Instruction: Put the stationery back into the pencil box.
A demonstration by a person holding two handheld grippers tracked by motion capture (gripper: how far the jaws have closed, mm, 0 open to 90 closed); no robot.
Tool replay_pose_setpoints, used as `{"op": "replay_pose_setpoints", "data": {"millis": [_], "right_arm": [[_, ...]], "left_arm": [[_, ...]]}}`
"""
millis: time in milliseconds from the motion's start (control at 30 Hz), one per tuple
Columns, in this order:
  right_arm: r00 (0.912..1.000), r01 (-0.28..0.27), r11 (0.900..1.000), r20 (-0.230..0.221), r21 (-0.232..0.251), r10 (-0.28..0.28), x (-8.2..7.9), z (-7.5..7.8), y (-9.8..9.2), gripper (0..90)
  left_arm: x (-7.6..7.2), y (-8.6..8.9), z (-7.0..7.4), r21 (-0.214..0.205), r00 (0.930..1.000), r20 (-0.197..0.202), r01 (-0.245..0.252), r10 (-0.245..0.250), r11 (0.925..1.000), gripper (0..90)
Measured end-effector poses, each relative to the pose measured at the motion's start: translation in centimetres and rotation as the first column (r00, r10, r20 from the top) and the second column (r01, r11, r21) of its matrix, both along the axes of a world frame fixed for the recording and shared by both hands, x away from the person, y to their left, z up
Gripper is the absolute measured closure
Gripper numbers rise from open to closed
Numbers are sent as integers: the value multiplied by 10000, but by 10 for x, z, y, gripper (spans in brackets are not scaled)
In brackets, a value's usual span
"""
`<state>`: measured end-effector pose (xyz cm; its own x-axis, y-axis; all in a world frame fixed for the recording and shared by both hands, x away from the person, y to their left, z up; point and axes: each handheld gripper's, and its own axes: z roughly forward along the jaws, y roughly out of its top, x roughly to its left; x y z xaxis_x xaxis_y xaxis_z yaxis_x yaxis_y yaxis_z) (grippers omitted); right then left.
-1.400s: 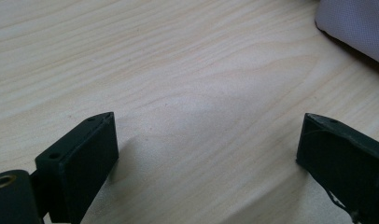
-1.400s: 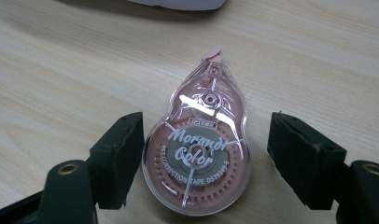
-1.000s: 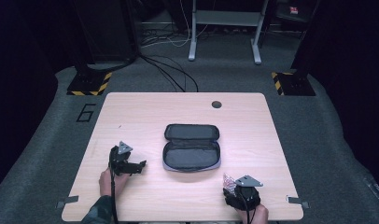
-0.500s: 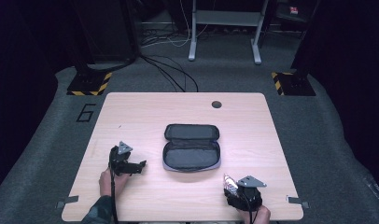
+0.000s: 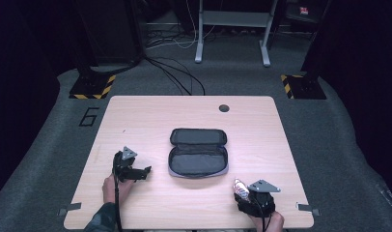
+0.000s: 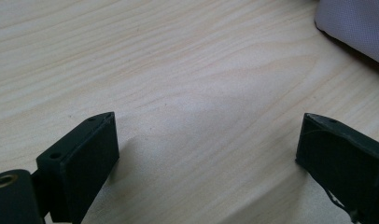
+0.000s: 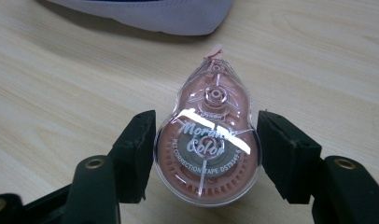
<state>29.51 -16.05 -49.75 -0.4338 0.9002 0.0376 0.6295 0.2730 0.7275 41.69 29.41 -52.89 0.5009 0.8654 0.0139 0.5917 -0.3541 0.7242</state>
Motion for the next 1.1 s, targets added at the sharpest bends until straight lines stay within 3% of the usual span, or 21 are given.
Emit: {"op": "replay_pose_setpoints", "data": {"millis": [567, 1100], "right_arm": [[9982, -226, 9993, 542, -291, 242, 0, 35, -1, 392], [9908, -767, 9938, 1054, -804, 849, 17, 66, 14, 392]], "left_arm": [[0, 0, 0, -3, 10000, 13, -3, 3, 10000, 56], [0, 0, 0, -46, 10000, 37, -31, 31, 10000, 56]]}}
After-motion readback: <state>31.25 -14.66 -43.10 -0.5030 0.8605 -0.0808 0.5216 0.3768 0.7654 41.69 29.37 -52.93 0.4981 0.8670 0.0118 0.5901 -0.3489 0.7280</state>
